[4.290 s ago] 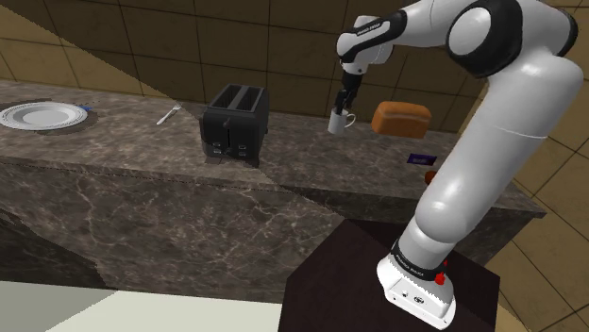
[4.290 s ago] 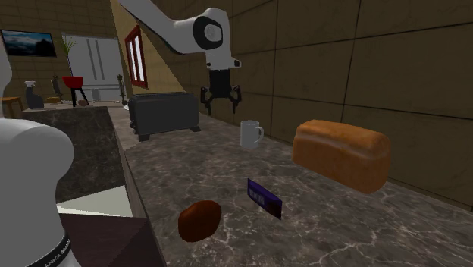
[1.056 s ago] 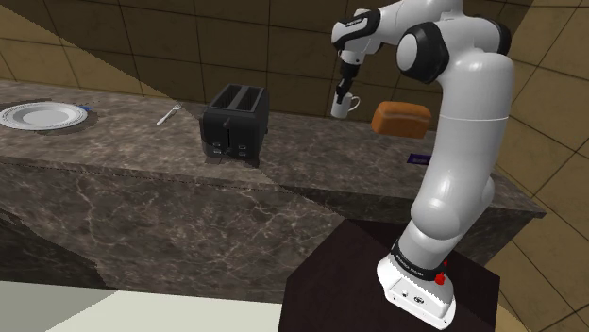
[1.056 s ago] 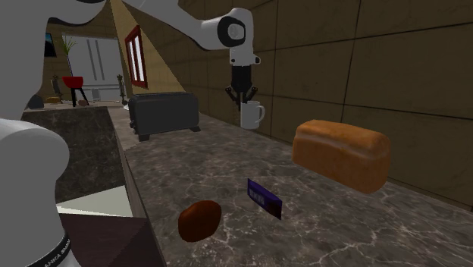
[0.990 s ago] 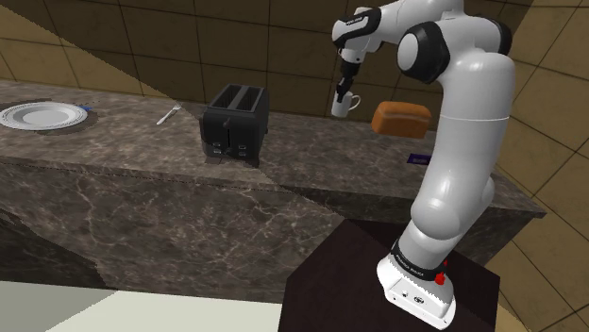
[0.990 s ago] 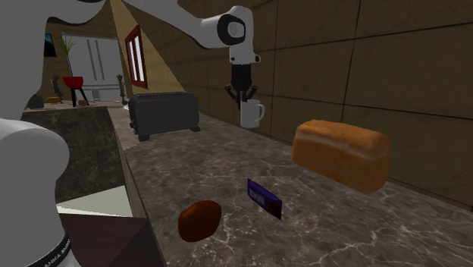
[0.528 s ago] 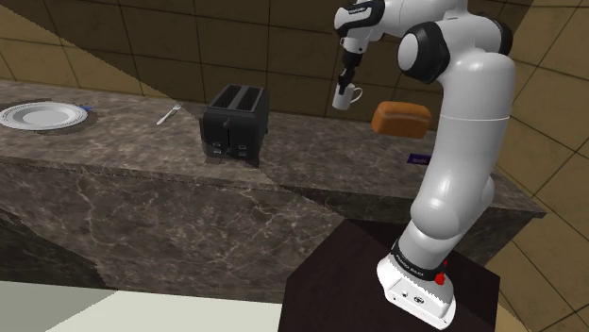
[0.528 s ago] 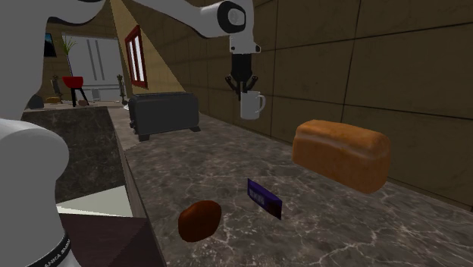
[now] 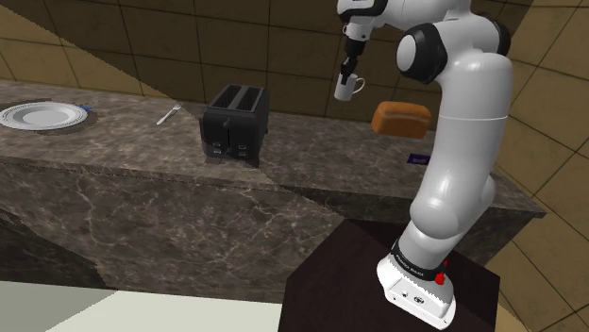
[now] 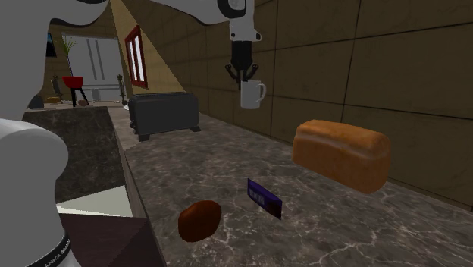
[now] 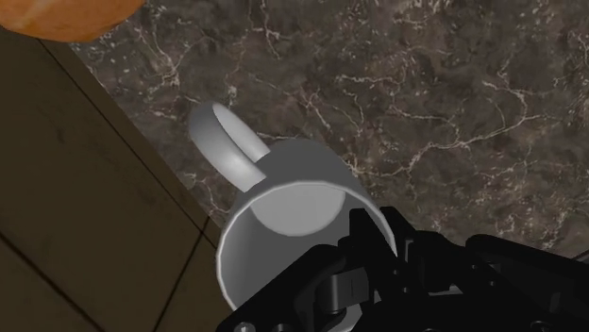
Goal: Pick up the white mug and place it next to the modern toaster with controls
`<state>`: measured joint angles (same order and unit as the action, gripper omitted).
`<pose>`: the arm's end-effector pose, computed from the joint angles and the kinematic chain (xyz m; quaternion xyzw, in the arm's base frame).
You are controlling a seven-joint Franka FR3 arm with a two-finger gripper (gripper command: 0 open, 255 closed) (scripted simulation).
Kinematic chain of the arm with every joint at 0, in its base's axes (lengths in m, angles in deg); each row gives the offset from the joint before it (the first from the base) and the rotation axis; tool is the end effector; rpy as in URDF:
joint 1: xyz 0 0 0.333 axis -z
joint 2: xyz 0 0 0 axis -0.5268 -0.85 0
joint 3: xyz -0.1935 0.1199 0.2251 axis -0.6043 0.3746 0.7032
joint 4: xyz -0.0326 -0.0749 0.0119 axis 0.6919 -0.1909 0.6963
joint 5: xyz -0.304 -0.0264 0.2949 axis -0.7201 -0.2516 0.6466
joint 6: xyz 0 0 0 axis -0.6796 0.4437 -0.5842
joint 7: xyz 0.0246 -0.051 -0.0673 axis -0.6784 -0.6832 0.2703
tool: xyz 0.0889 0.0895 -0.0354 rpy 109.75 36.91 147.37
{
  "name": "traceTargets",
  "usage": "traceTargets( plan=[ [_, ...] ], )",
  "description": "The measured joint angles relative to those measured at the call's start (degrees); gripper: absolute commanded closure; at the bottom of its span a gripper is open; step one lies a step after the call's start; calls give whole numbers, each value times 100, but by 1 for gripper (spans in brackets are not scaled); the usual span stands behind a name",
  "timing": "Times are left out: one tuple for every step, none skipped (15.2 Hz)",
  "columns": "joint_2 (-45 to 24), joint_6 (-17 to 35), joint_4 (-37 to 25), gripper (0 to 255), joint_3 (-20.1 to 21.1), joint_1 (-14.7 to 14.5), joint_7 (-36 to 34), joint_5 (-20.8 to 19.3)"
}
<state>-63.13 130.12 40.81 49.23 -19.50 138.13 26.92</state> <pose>0.5559 -0.3981 0.5439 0.9968 0.0729 0.0335 0.0038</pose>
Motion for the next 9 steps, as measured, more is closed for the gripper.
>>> traceTargets(
  plan=[
    [-13, -87, -99, 255, -2, 12, -5, 5],
    [-61, -182, -239, 255, -2, 39, -3, 27],
    [-80, -270, -344, 255, -3, 56, -3, 35],
    [-71, -331, -396, 255, -7, 61, -5, 32],
    [-81, -415, -492, 255, -6, 67, -20, 35],
    [-133, -527, -652, 255, -7, 102, -14, 61],
    [-173, -612, -774, 255, -5, 124, -18, 80],
    [-225, -731, -941, 255, -6, 161, -13, 106],
    [-262, -824, -1070, 255, -5, 185, -18, 124]
  ],
)
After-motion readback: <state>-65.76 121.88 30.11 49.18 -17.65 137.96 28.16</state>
